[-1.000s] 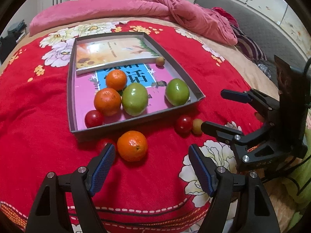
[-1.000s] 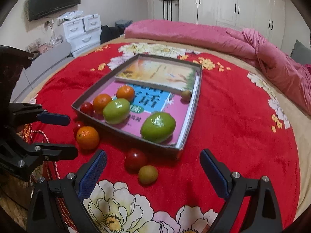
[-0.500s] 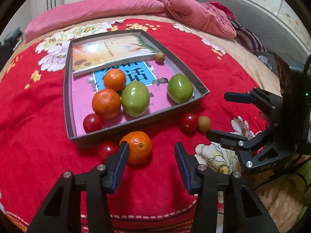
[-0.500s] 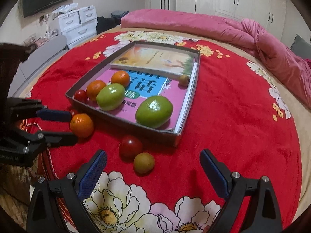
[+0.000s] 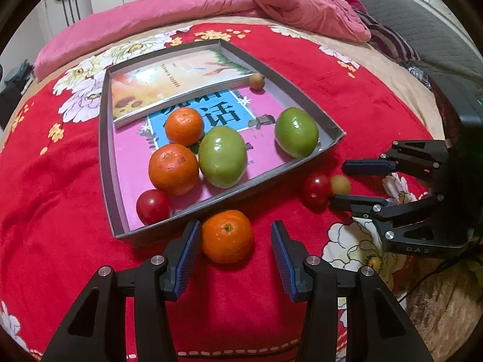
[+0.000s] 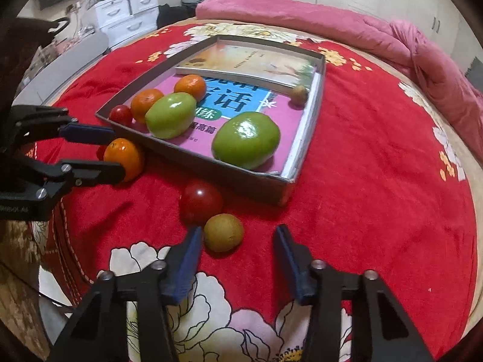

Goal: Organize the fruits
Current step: 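Move right tool to the small brown fruit while left tool approaches a tangerine, then close right tool on the brown fruit while left tool grasps the tangerine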

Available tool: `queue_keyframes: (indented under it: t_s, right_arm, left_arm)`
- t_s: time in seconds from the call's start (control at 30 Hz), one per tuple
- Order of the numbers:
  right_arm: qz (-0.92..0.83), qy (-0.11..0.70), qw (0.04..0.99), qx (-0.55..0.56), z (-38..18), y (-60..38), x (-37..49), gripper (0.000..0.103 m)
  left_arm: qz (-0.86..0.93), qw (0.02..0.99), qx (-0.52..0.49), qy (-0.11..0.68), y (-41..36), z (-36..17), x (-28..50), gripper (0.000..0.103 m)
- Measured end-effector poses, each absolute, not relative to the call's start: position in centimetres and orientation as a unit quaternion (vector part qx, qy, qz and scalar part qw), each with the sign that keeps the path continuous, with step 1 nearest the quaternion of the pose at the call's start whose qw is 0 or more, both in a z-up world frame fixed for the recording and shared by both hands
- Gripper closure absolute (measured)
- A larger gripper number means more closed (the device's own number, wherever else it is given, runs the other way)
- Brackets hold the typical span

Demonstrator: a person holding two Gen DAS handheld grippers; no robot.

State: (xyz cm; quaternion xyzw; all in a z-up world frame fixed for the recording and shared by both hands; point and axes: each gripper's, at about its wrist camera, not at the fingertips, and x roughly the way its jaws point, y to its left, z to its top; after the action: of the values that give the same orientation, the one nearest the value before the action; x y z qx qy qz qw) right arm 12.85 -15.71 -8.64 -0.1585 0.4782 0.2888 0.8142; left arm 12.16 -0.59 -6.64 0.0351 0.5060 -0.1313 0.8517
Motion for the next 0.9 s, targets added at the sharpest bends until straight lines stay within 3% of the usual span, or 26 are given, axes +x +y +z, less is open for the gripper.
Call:
queue_keyframes:
  t_s: [0.23,0.67,0.73,0.9]
  right_arm:
    - [0.315,0.475,0.804,-0.169,-9.0,-15.1,12.7,0.075]
    - [0.313,0.489,0.811,-0.075,-8.1,-17.1,14.4,0.075]
    - [0.313,0.486,0.813,-0.066,-7.8,-17.4,14.4,0.075]
    - [0.326,0.459,0.825,-0.043,-6.5,-17.6,14.4,0.075]
  left_arm:
    - [-0.128,0.849,0.039,0.511,-0.7,-7.1,12.5,0.053]
    - [-0.097,0.848,0.144,0.501,-3.1,-8.2,11.9,0.054]
    - [-0.087,0.848,0.165,0.497,-3.5,-8.3,11.7,0.061]
    - [-0.085,0.851,0.158,0.494,-3.1,-8.1,11.7,0.062]
